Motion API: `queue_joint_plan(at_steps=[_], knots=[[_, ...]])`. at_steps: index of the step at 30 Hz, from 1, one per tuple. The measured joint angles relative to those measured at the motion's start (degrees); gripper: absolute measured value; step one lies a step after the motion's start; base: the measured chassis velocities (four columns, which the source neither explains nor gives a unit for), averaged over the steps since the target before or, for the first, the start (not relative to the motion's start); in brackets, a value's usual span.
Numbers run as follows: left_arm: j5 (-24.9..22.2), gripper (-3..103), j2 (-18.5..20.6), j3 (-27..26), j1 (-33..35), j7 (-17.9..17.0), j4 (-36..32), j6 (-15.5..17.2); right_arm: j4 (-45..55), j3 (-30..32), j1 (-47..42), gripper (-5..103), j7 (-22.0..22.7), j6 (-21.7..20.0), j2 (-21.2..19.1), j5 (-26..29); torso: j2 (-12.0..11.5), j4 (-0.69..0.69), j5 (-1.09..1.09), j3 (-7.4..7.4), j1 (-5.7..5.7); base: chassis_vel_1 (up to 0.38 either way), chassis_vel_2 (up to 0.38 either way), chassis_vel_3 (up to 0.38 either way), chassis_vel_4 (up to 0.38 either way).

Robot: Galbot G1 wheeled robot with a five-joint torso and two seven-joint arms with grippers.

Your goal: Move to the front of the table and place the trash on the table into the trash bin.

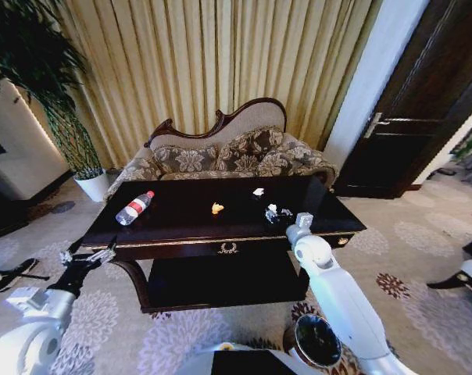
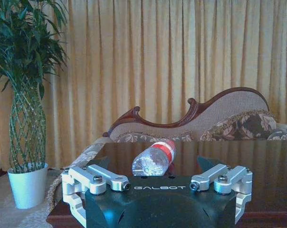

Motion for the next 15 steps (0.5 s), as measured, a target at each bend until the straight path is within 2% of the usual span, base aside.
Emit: queue_joint_plan(at_steps=[2, 3, 6, 7, 8, 15], knots=[[-0.1, 100, 0.2, 0.0, -0.1, 0.0, 0.0, 0.0, 0.3, 0.4, -0.4, 26, 0.0, 0.1, -0.3, 0.0, 0.0, 0.00, 0.00, 0.00, 0.00, 0.000, 0.000, 0.000, 0.000], [-0.1, 100, 0.2, 0.0, -0.1, 0.0, 0.0, 0.0, 0.3, 0.4, -0.4, 26, 0.0, 0.1, -0.3, 0.0, 0.0, 0.00, 0.00, 0.00, 0.00, 0.000, 0.000, 0.000, 0.000], [-0.1, 100, 0.6, 0.0, -0.2, 0.0, 0.2, 0.0, 0.5, 0.8, -0.9, 10, 0.0, 0.2, -0.6, 0.1, 0.0, 0.00, 0.00, 0.00, 0.00, 0.000, 0.000, 0.000, 0.000], [-0.1, 100, 0.6, 0.0, -0.2, 0.0, 0.2, 0.0, 0.5, 0.8, -0.9, 10, 0.0, 0.2, -0.6, 0.1, 0.0, 0.00, 0.00, 0.00, 0.00, 0.000, 0.000, 0.000, 0.000], [-0.1, 100, 0.6, 0.0, -0.2, 0.0, 0.2, 0.0, 0.7, 0.9, -1.3, 5, 0.0, 0.3, -0.6, 0.1, 0.0, 0.00, 0.00, 0.00, 0.00, 0.000, 0.000, 0.000, 0.000], [-0.1, 100, 0.7, 0.1, -0.3, -0.1, 0.4, -0.1, 2.3, 1.8, -2.4, 0, 0.0, 1.0, -0.6, 0.2, 0.0, 0.00, 0.00, 0.00, 0.00, 0.000, 0.000, 0.000, 0.000]])
